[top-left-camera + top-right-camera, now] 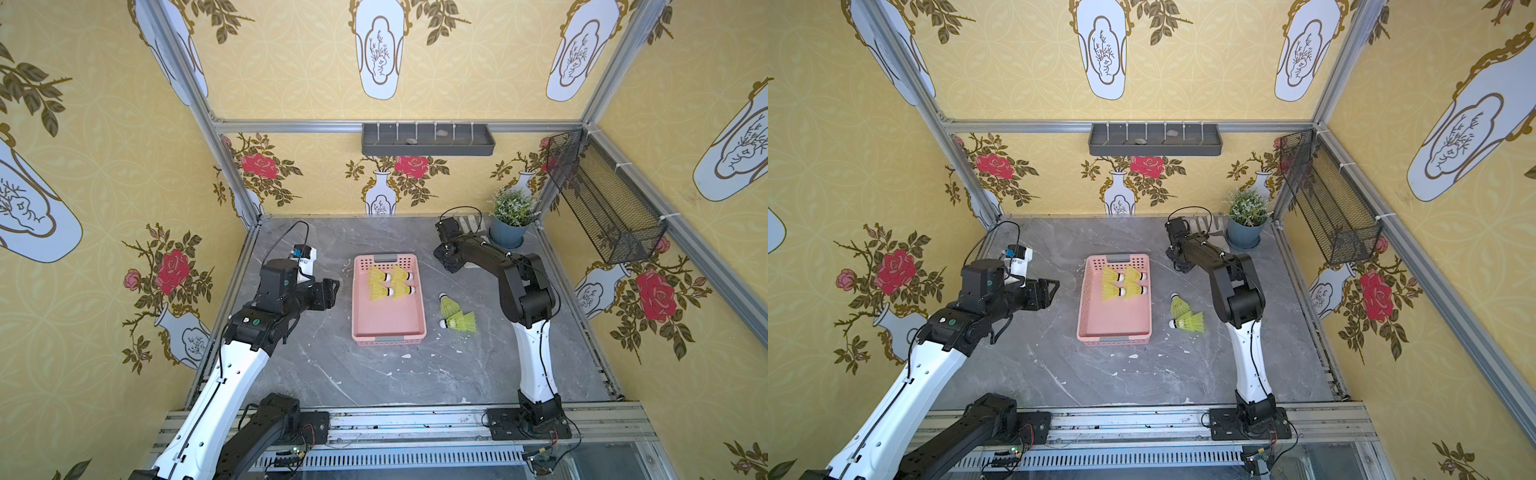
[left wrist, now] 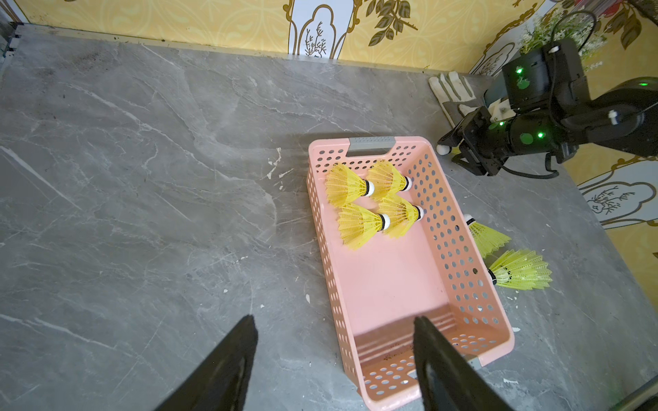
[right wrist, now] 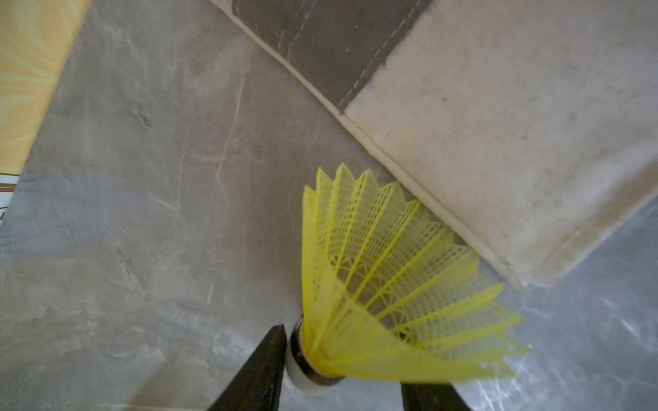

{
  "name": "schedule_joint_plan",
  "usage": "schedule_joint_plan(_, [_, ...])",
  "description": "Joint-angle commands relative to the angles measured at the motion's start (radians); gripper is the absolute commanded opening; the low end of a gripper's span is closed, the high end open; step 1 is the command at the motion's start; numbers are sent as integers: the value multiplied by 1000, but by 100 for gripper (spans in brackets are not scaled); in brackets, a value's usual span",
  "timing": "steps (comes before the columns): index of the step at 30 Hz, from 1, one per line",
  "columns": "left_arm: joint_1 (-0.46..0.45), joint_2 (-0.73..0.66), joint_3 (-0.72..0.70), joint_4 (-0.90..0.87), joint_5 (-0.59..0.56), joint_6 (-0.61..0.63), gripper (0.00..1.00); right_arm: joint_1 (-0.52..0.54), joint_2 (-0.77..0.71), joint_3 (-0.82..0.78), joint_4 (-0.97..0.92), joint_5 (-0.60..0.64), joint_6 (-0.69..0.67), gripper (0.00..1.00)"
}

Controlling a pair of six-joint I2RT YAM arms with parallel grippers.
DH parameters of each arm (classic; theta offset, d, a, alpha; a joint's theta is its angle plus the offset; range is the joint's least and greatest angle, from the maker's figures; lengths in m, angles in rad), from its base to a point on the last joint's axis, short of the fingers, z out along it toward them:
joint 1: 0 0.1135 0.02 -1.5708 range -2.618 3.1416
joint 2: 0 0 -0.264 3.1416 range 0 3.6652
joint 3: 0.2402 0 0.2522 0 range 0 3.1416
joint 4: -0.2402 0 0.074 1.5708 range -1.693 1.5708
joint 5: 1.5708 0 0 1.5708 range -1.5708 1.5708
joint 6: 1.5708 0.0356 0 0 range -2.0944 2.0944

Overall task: Put the shuttlecocks into the storage box
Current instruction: Pick up the shuttlecock at the center of the board.

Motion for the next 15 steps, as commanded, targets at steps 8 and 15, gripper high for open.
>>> schedule_joint_plan(8, [6, 1, -9, 14, 9, -4, 71, 8, -21, -70, -5, -4, -31, 23])
schedule_joint_plan(15, [8, 2, -9, 13, 9, -4, 71, 41, -125, -188, 103, -50, -195, 16])
